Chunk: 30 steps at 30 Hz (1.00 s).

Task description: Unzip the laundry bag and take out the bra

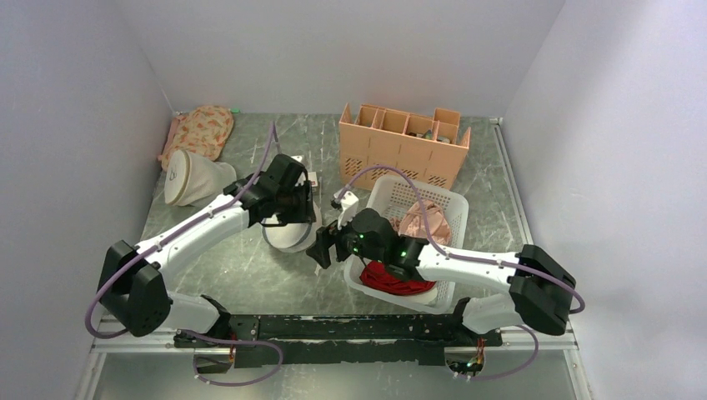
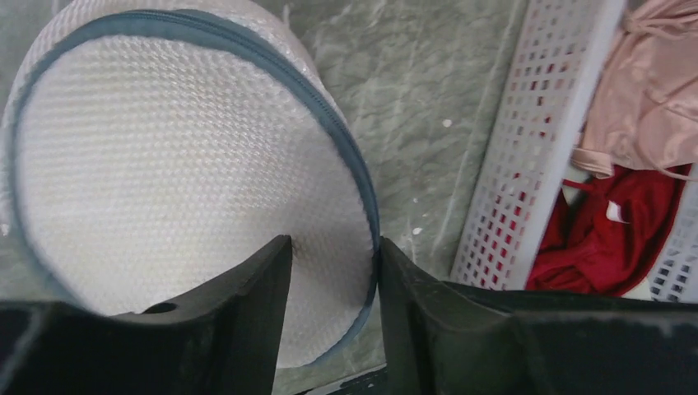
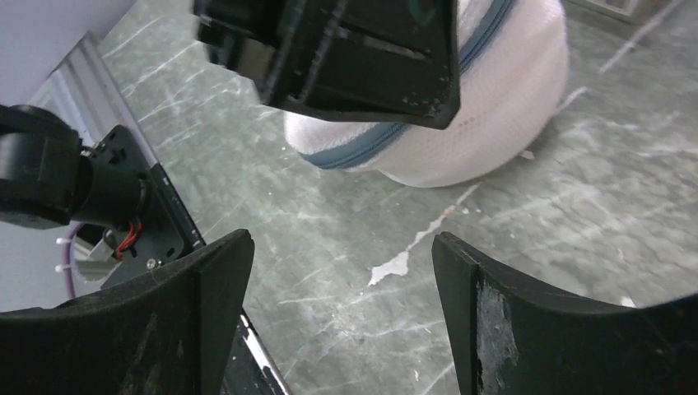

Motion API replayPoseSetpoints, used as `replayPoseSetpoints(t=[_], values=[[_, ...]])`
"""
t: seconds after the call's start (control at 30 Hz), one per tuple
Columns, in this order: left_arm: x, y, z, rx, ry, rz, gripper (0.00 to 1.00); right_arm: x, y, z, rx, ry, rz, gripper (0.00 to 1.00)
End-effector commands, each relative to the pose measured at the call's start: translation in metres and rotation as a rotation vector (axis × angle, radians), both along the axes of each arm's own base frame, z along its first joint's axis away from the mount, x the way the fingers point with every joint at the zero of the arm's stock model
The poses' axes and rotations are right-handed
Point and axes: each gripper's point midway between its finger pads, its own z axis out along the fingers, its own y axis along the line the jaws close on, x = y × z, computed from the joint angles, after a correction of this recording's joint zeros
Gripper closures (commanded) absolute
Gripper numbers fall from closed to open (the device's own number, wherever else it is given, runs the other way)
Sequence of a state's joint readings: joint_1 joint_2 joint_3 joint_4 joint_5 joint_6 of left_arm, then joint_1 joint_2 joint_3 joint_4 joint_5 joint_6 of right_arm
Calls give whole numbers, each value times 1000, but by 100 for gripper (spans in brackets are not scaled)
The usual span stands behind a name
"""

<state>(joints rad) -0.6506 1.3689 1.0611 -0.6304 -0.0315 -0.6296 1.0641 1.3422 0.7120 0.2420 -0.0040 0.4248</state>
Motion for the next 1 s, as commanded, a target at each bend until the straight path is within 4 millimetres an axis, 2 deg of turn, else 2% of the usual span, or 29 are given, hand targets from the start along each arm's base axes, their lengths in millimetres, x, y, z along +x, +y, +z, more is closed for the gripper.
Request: replayPoseSetpoints(t=[0.0, 0.1, 0.27, 0.43, 0.57, 0.6, 0.67, 0.7, 0.73, 0.77, 0.8, 0.9, 0.97], values=[[6, -30, 46, -166, -103, -66, 40, 13, -19, 1, 11, 1, -139, 19], [1, -20, 73, -207, -206, -68, 23, 12, -19, -3, 42, 49, -168, 18], [-10, 15, 113, -227, -402, -13, 11, 14, -3, 3, 119, 134, -191, 16], [-24, 38, 129, -191, -487, -25, 9, 29, 16, -9, 137, 270, -292, 13], [-32, 42, 128, -168, -496, -66, 8, 40, 31, -12, 164, 332, -338, 16], [-36, 42, 128, -165, -483, -81, 4, 40, 34, -13, 179, 341, -335, 18], [-40, 42, 129, -174, -484, -98, 1, 43, 38, -13, 207, 354, -339, 25], [-42, 41, 128, -181, -485, -109, 1, 45, 39, -13, 216, 360, -342, 34], [-44, 40, 129, -194, -500, -121, 1, 45, 39, -14, 222, 374, -333, 52], [-45, 40, 130, -203, -514, -129, 0, 46, 36, -16, 218, 390, -338, 65], [-46, 38, 129, -209, -522, -142, 0, 48, 32, -16, 218, 403, -346, 72], [-46, 30, 126, -211, -537, -206, 0, 51, 12, -9, 238, 437, -365, 84], [-42, 24, 122, -182, -545, -266, 0, 49, 0, 0, 295, 473, -343, 87]])
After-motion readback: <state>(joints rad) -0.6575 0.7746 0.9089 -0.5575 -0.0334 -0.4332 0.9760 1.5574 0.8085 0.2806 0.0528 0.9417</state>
